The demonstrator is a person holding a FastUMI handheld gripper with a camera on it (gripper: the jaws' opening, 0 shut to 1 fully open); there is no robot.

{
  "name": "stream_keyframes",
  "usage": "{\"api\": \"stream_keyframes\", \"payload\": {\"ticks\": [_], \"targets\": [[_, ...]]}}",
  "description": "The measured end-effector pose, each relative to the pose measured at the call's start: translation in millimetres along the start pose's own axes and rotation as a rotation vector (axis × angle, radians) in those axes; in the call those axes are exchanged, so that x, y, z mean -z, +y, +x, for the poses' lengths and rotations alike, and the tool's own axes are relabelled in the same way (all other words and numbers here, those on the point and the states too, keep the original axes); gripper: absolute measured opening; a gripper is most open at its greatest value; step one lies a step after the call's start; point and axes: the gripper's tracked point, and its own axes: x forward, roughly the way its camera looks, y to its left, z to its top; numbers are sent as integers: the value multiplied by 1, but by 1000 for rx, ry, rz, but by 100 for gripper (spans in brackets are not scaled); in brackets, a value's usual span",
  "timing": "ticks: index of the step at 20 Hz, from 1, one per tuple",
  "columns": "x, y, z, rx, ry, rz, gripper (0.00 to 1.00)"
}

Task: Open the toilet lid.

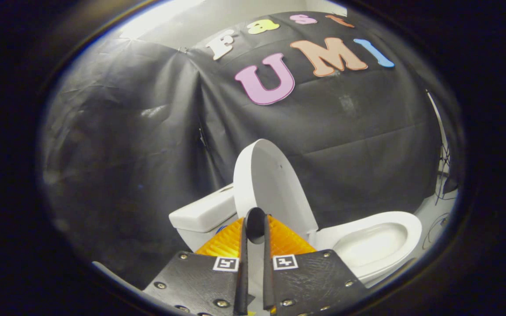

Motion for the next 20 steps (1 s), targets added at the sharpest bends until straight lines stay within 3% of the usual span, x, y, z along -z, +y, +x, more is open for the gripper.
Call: {"api": "stream_keyframes", "payload": {"ticks": [3,8,15,20], "targets": [[8,6,3,-24,18,-11,18],[54,8,8,-49,158,-84,22],[64,7,2,-30,164,-226,32],[64,13,-2,-43,173,-196,38]]}}
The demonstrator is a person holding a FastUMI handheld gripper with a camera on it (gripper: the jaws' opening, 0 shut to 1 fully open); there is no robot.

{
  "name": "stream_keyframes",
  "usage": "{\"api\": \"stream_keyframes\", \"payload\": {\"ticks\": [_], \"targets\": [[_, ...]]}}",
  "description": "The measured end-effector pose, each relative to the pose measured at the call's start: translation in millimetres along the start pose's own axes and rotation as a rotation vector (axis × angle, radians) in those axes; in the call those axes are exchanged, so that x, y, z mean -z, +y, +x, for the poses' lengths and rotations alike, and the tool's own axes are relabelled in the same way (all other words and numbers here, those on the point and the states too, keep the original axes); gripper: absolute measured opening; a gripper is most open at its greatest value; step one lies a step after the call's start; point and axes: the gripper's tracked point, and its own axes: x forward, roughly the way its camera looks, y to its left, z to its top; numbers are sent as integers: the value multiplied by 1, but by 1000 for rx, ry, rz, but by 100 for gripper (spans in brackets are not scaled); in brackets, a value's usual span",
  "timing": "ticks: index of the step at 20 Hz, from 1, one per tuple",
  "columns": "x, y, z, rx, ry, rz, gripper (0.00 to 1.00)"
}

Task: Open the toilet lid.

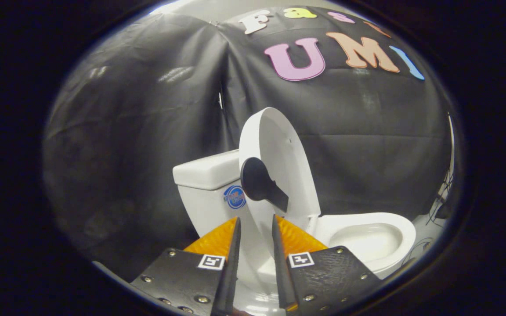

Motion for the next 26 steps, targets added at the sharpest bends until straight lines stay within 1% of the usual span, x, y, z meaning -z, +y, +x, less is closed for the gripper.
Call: {"api": "stream_keyframes", "payload": {"ticks": [2,3,5,8,10,12,17,19,24,26], "targets": [[-3,-2,-2,0,-1,14,40],[-3,2,-4,-20,-2,21,41],[-7,-2,-10,-16,-7,22,52],[-14,-11,-17,0,-9,9,52],[-15,-12,-20,-14,-1,-4,70],[-21,-21,-31,-2,-8,-17,87],[-38,-54,-48,28,-34,19,88],[-43,-61,-55,13,-43,43,92],[-55,-92,-68,63,-57,43,93],[-56,-108,-75,103,-62,30,94]]}}
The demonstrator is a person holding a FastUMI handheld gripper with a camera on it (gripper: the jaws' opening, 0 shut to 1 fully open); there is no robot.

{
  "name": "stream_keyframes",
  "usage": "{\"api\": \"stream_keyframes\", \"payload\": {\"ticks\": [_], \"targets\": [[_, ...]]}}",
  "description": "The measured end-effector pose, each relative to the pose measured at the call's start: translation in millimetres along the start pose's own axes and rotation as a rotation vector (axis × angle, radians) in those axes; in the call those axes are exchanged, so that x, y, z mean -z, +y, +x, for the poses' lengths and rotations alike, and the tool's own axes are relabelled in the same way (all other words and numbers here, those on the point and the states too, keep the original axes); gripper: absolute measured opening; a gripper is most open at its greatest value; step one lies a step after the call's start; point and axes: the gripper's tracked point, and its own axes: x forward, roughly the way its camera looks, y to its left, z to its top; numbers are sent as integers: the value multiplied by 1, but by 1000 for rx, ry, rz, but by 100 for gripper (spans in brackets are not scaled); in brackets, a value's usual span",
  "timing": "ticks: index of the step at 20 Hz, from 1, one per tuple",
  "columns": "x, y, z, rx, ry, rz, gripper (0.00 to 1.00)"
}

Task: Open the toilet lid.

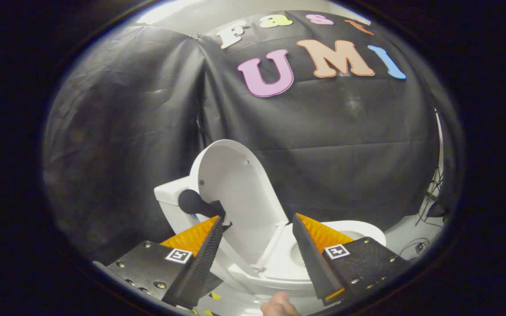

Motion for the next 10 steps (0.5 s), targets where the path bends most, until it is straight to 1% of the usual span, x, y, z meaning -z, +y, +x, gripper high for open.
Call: {"api": "stream_keyframes", "payload": {"ticks": [1,2,3,7,10], "targets": [[-1,-8,-4,15,-1,-6,95],[-4,-17,-8,30,-5,-11,99],[-5,-23,-10,37,-10,-13,99],[-11,-68,-26,122,-11,-5,99],[-18,-99,-39,156,-22,35,99]]}}
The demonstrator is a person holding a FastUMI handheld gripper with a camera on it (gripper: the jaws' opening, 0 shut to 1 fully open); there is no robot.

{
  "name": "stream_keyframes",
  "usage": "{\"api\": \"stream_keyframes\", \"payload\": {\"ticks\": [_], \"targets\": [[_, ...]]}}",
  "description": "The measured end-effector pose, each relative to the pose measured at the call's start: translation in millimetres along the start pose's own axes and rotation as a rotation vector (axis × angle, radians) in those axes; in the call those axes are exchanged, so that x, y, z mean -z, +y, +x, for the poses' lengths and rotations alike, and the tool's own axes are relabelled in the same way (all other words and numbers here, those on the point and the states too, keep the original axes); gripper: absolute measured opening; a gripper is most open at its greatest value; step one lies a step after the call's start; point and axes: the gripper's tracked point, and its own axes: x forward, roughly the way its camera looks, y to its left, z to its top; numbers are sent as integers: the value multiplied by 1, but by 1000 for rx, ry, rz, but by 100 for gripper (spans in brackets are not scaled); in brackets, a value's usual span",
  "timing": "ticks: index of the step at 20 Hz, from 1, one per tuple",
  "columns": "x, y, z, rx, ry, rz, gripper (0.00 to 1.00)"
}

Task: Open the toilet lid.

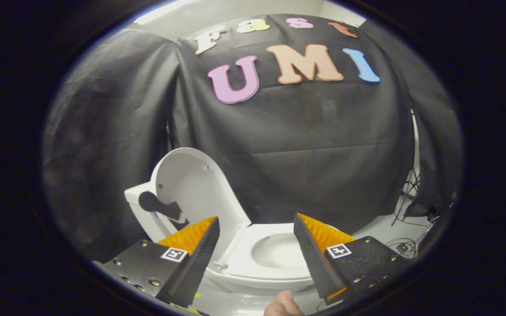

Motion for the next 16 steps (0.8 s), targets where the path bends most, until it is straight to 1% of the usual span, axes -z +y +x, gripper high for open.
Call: {"api": "stream_keyframes", "payload": {"ticks": [3,6,8,10,12,13,16], "targets": [[-9,-33,-14,49,-32,6,99],[-15,-62,-24,99,-60,-40,99],[-15,-70,-26,109,-64,-83,99],[-15,-79,-30,118,-63,-100,99],[-16,-80,-30,112,-64,-103,99],[-18,-86,-29,125,-65,-100,99],[-24,-92,-26,136,-70,-57,99]]}}
